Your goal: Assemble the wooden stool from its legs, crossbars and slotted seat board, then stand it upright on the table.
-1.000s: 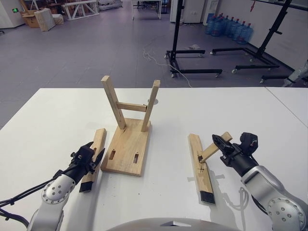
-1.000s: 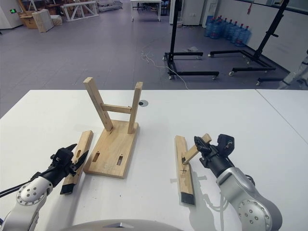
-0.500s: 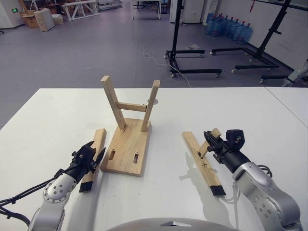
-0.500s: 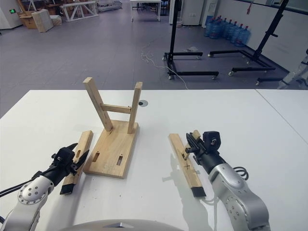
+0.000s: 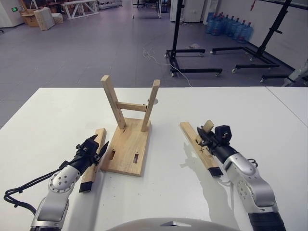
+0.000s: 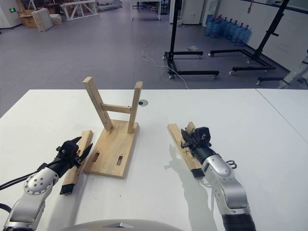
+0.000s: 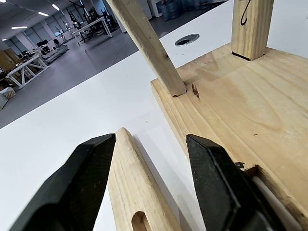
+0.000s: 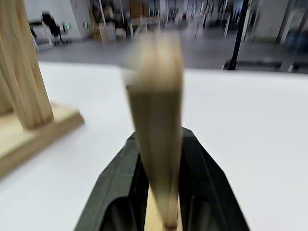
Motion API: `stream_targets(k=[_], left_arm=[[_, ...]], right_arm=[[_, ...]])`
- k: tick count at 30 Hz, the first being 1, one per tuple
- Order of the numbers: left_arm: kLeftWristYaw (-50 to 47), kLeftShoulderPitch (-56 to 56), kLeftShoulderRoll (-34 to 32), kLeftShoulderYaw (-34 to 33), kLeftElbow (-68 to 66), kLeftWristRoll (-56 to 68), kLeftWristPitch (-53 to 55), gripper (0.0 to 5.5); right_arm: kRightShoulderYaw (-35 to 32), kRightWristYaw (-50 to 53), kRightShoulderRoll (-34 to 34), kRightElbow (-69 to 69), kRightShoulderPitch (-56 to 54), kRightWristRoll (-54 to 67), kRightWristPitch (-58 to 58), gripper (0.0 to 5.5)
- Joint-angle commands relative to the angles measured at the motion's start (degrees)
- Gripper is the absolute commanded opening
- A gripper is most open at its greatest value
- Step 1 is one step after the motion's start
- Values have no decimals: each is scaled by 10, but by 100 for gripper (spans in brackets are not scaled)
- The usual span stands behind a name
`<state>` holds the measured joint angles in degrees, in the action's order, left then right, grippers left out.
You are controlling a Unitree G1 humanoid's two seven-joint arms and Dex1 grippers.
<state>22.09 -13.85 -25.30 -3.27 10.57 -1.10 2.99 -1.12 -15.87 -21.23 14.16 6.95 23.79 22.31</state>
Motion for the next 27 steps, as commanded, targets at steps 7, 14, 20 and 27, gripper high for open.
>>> stream_targets(k=[7,14,20,27], left_arm=[[-13,3,1,-3,-19,-9,-16,267],[-15,-8,-2,-16,-16,2,-19,267],[-13,-1,-3,-9,-19,-6,-18,267],[-9,3,-9,-3,-23,-15,-18,267]], right_arm=[[-47,-5,1,53,-31,24,49,242],[-123,-5,6,108,-119,139,102,242],[-126,36,13,118,-188,169,134,242],[-121,45,-1,105,-239,138,120,242]])
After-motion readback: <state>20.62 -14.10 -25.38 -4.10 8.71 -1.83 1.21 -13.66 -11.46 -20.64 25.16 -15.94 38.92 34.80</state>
